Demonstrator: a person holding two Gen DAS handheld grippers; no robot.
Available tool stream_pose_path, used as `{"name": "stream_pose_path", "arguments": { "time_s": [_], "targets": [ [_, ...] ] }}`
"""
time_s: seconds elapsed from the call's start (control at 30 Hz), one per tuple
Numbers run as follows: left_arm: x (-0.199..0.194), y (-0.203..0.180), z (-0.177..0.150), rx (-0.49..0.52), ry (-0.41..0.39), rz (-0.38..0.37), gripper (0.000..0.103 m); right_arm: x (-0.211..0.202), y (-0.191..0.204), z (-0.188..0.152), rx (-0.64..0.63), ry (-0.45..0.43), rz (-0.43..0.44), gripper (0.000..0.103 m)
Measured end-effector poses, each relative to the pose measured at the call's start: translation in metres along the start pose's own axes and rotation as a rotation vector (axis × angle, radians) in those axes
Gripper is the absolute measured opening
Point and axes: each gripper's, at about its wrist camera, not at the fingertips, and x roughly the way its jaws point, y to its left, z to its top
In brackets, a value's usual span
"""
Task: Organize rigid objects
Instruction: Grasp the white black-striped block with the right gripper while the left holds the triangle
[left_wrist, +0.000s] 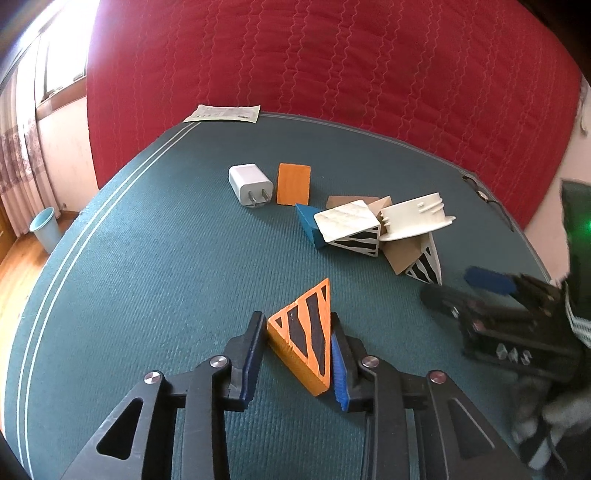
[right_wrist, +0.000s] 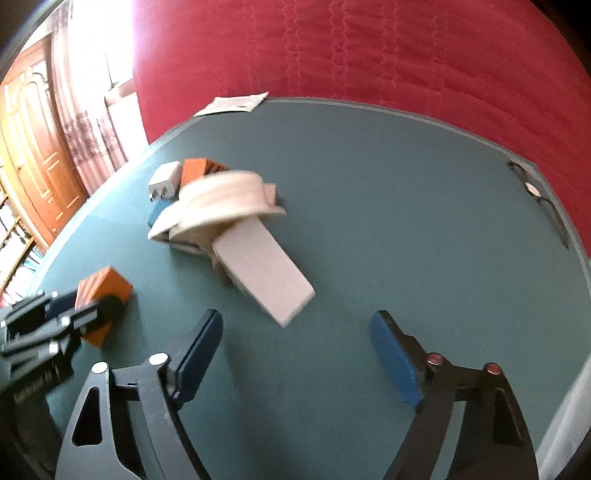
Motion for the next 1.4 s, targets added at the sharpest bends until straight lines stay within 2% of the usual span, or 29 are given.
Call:
{"name": "stream_pose_path", "arguments": {
  "time_s": [0.23, 0.33, 0.43, 0.57, 0.83, 1.03, 1.4],
  "targets": [
    [0.0, -0.001, -0.001, -0.006, -0.004, -0.01, 0.039, 0.003, 0.001, 0.01, -0.022, -0.027, 0.049, 0.06],
    [0.0, -0.001, -0.001, -0.009, -0.005, -0.018, 0.043, 0.0, 0.003, 0.008, -0.034, -0.035, 0.044, 0.045],
    [0.0, -0.002, -0.001, -0.005, -0.005, -0.021, 0.046, -0.001, 0.005, 0.009, -0.036, -0.039, 0.041, 0.04],
    [0.001, -0.003, -0.001, -0.005, -0.005, -0.021, 0.046, 0.001, 0.002, 0.011, 0.006, -0.046, 0.045, 0.038],
    [0.001, -0.004, 0.0, -0.01, -0.006, -0.02, 0.045, -0.002, -0.018, 0.013, 0.129, -0.065, -0.005, 0.038],
    [0.0, -0.004, -0.001, -0.015, -0.007, -0.025, 0.036, -0.012, -0.026, 0.001, 0.176, -0.072, 0.001, 0.037],
    [0.001, -0.006, 0.001, -0.012, -0.013, -0.025, 0.034, -0.033, -0.029, -0.028, 0.225, -0.086, 0.011, 0.036]
  ]
}}
